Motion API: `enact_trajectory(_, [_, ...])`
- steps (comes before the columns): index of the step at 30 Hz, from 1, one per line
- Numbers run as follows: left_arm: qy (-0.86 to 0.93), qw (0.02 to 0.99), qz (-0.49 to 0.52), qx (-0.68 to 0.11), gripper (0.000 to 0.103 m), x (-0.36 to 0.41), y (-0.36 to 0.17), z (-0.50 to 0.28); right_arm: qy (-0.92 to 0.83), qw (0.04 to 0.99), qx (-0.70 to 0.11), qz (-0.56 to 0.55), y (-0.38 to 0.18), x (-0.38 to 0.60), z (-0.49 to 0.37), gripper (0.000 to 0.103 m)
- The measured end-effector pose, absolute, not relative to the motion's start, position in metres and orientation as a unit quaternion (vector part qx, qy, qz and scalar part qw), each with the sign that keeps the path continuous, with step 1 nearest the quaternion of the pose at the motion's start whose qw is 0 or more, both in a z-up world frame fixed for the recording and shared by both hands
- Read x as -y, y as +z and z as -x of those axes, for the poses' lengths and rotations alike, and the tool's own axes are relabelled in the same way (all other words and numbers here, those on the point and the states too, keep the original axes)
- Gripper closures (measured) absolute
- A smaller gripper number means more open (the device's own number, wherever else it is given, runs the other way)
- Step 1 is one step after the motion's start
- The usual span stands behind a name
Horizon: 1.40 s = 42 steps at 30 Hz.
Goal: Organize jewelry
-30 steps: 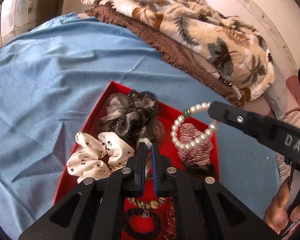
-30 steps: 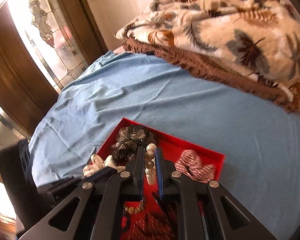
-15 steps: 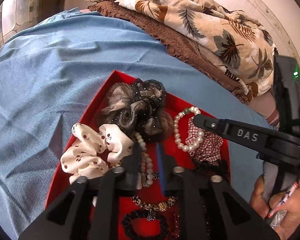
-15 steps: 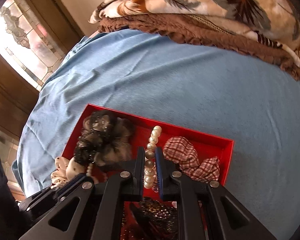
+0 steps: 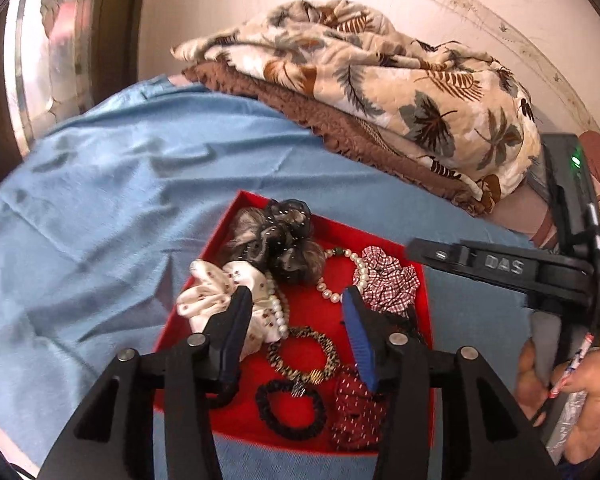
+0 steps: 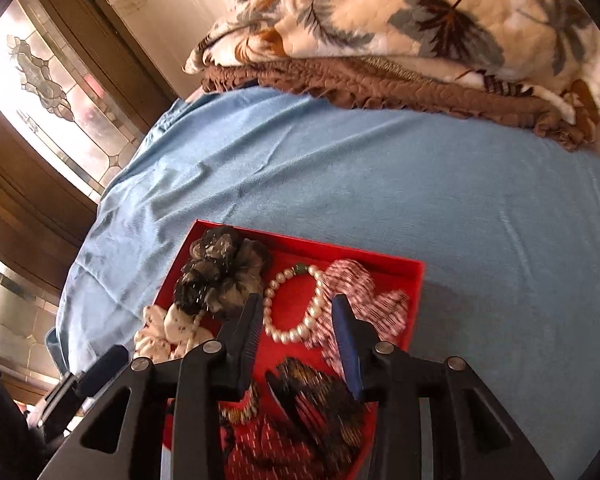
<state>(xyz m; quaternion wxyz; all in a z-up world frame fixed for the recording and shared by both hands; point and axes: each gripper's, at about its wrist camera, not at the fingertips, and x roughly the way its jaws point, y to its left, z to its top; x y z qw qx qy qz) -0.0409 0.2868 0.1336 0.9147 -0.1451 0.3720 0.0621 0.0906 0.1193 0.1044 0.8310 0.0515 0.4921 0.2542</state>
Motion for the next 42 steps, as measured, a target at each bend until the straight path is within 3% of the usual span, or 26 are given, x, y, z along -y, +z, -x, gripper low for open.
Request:
enact_trajectory(6, [0.104,0.926,0.102,-0.349,0.043,-0.278,0.152,0.076,0.239,0.841,-0.48,-0.069,0.114,-0.079,-0.046,0.057])
enact_trajectory(13, [0.162,0.94,0.043,-0.297,0.018,-0.258,0.177,0.121,0.211,0.856,-0.469,-0.058,0.11,-0.043,0.01,0.056])
enact_trajectory(19, [0.2,0.953,0.019,-0.227,0.002,-0.243,0.202,0.159,0.196,0.873,-0.445,-0.033,0.115,-0.025,0.053,0.051])
enact_trajectory(34, [0.228,0.957,0.004,-0.177,0.0,-0.215,0.239,0.207,0.151,0.918,-0.366,-0.005,0.151,-0.003,0.131,0.037])
enact_trajectory(42, [0.191,0.953,0.023,-0.233,0.0,-0.208,0.219,0.212,0.126,0.927,-0.354,0.01,0.148,0.001,0.154,0.026])
